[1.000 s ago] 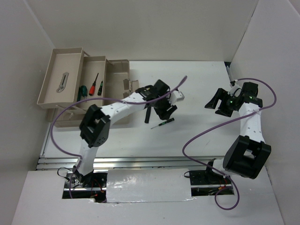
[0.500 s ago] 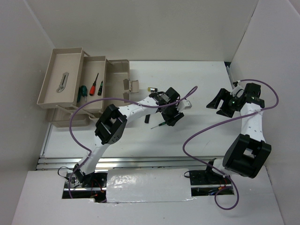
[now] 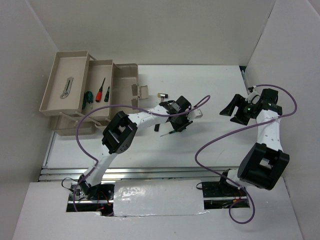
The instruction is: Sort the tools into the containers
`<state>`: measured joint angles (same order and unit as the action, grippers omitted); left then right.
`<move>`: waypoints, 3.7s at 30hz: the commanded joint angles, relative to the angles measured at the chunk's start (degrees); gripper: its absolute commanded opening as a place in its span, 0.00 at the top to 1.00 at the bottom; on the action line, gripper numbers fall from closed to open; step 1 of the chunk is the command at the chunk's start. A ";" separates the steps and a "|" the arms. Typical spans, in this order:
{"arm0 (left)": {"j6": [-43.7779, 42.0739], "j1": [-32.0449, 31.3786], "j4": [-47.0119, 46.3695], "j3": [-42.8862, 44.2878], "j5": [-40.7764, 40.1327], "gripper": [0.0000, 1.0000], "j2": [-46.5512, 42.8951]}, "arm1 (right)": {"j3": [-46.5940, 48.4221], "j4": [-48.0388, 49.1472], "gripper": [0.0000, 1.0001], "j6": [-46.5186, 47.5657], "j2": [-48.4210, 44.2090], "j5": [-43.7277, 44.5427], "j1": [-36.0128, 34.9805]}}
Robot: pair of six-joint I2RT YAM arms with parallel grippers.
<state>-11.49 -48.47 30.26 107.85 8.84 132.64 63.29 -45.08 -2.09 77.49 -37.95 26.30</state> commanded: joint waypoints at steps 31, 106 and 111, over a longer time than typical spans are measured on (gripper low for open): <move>14.38 41.17 2.17 -2.12 -27.19 0.97 -29.20 | 4.30 2.89 0.17 -1.95 2.40 4.73 -12.32; 27.57 13.49 -5.55 14.58 -24.49 0.37 7.19 | 4.56 3.33 0.31 -15.23 2.92 29.87 -18.22; 28.01 14.28 -6.79 14.76 -22.55 0.41 8.43 | 5.44 2.89 0.32 -15.05 3.72 28.73 -16.64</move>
<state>16.51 -34.76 26.46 120.88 -15.05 140.07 67.79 -41.65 -18.04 81.89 -7.84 8.47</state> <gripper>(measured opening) 0.594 0.684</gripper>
